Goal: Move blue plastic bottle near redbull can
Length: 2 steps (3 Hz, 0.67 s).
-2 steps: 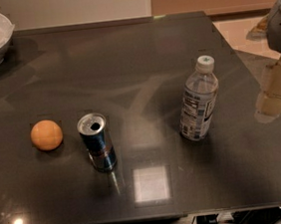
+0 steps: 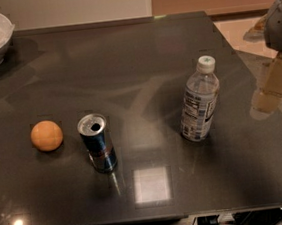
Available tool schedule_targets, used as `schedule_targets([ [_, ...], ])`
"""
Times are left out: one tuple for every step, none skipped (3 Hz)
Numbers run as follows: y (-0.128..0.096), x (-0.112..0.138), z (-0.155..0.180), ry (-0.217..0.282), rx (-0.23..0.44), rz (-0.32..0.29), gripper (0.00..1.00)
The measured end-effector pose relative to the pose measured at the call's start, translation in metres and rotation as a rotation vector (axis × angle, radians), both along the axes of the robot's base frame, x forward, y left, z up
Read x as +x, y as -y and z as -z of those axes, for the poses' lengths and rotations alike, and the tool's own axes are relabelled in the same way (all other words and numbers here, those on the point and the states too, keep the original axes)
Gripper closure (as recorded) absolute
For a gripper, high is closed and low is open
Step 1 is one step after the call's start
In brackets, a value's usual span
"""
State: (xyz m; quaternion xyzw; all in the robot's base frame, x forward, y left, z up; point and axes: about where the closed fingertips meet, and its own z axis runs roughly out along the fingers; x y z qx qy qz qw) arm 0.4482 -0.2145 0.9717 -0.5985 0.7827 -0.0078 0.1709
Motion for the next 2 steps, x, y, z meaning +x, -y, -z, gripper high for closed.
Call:
schedule_targets([
  [-0.010,0.011,0.006,-0.009,0.106,-0.015,0.00],
  [-0.032,0.012,0.009,-0.021,0.219,-0.064,0.00],
])
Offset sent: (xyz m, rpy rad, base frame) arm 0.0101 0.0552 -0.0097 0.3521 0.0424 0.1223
